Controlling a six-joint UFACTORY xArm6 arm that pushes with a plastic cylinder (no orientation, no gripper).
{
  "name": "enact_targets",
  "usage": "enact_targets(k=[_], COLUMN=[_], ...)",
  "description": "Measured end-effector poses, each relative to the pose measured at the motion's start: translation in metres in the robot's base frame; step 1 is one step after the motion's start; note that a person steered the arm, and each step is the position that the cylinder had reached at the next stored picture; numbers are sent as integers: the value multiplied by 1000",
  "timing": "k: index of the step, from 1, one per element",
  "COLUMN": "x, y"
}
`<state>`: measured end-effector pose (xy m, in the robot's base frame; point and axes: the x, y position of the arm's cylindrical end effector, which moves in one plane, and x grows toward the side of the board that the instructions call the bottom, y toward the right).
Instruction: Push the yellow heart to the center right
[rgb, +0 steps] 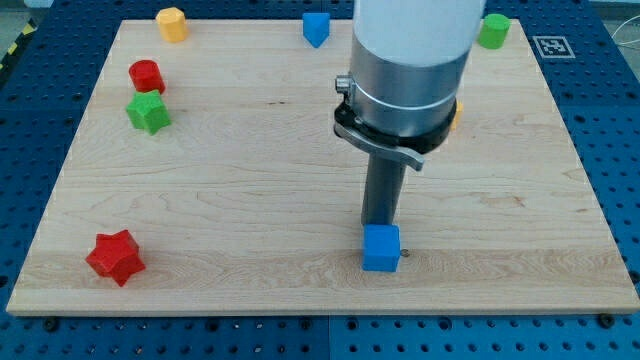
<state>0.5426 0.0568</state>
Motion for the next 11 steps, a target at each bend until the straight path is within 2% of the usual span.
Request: enact_targets(k=[3,7,11], x=[-14,-68,-125], y=[-14,-66,-68])
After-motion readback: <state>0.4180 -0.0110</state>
